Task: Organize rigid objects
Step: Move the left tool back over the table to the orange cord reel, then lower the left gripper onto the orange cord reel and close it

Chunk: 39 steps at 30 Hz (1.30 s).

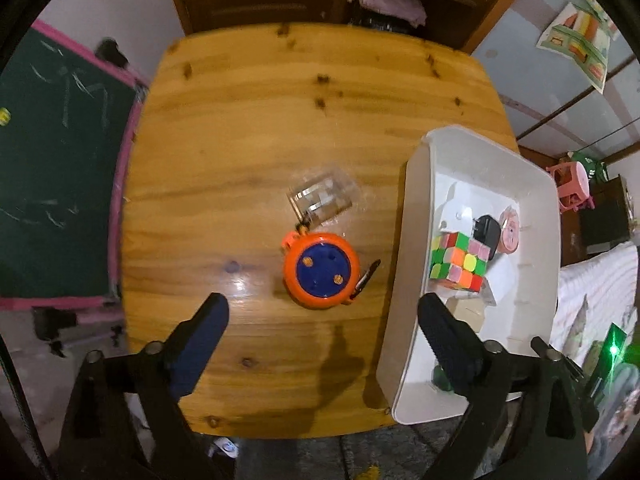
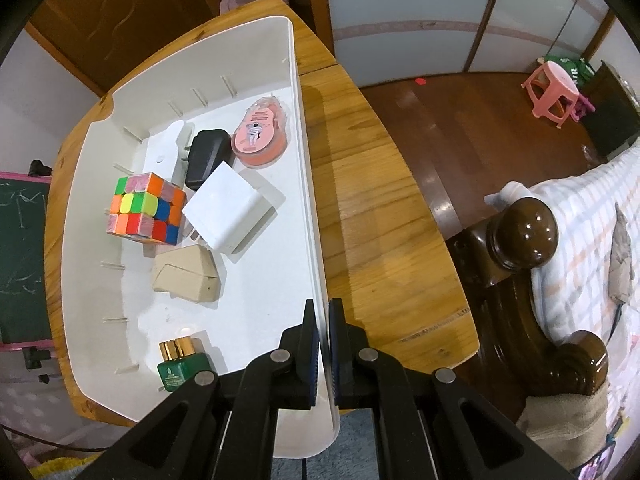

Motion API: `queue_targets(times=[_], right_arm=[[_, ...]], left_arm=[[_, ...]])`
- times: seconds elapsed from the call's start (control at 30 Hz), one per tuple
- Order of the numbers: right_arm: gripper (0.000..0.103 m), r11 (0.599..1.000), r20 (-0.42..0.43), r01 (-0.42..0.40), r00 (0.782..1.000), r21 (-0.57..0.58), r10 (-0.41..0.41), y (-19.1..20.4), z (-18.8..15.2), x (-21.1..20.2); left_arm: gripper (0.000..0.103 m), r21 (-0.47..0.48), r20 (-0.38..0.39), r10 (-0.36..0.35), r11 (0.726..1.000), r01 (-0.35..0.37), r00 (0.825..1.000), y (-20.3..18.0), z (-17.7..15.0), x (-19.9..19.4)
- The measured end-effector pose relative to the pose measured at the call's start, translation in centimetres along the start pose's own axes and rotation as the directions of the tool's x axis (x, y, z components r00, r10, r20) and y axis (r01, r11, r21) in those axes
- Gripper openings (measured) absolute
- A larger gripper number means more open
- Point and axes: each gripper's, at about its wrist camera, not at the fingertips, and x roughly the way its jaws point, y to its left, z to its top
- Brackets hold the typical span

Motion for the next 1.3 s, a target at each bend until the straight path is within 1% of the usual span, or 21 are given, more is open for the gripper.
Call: queue_targets(times=[0.13, 0.23, 0.27, 0.33, 0.47, 0.57, 0.73, 0.87, 1.07, 1.17, 1.3], right_arm=[[0.005, 1.0, -0.003, 0.012, 1.0, 0.014, -0.012, 0.0, 0.0, 0.0], [0.005, 0.999, -0.006, 0.02, 1.0, 0.025, -0.02, 0.1, 0.1, 0.0], [0.005, 0.999, -0.007, 0.023, 1.0, 0.029, -0.023, 0.1, 0.1, 0.0], [0.006, 0.999, -0.008, 0.027, 1.0, 0.036, -0.027, 0.1, 0.1, 0.0], [0.006, 0.998, -0.012, 0.037, 0.999, 0.044, -0.036, 0.2, 0.1, 0.0], [0.006, 0.998, -0.016, 0.04, 0.999, 0.052, -0.039, 0.2, 0.1, 0.0], [0.006, 0.997, -0.019, 0.045, 0.999, 0.056, -0.044, 0.2, 0.2, 0.0], [0.007, 0.997, -0.023, 0.048, 0.999, 0.056, -0.047, 0.3, 0.2, 0.1], [0.007, 0.997, -0.024, 0.051, 0.998, 0.051, -0.05, 0.3, 0.3, 0.1], [0.006, 0.998, -0.024, 0.052, 0.998, 0.046, -0.051, 0.3, 0.2, 0.0], [0.006, 0.998, -0.023, 0.048, 0.999, 0.042, -0.047, 0.3, 0.2, 0.0]], left_arm=[[0.097, -0.039, -0.049, -0.019, 0.999, 0.017, 0.999, 0.5, 0.4, 3.2], [0.097, -0.112, -0.085, -0.057, 0.993, 0.047, 0.995, 1.6, 0.9, 5.3], [0.098, -0.14, -0.093, -0.077, 0.988, 0.063, 0.993, 1.9, 1.1, 6.0], [0.098, -0.192, -0.104, -0.087, 0.979, 0.065, 0.991, 2.5, 1.5, 7.2], [0.098, -0.307, -0.15, -0.127, 0.949, 0.076, 0.981, 3.8, 1.8, 9.8], [0.098, -0.349, -0.169, -0.136, 0.935, 0.07, 0.976, 4.1, 1.9, 11.2], [0.098, -0.344, -0.183, -0.098, 0.938, 0.03, 0.978, 3.9, 2.3, 12.6], [0.098, -0.35, -0.212, -0.066, 0.937, -0.012, 0.975, 3.6, 2.2, 13.8], [0.099, -0.34, -0.265, -0.007, 0.936, -0.087, 0.964, 2.6, 1.5, 15.6], [0.099, -0.33, -0.247, 0.032, 0.937, -0.115, 0.968, 2.3, 1.6, 15.6], [0.099, -0.354, -0.23, 0.053, 0.926, -0.134, 0.972, 2.6, 1.7, 15.5]])
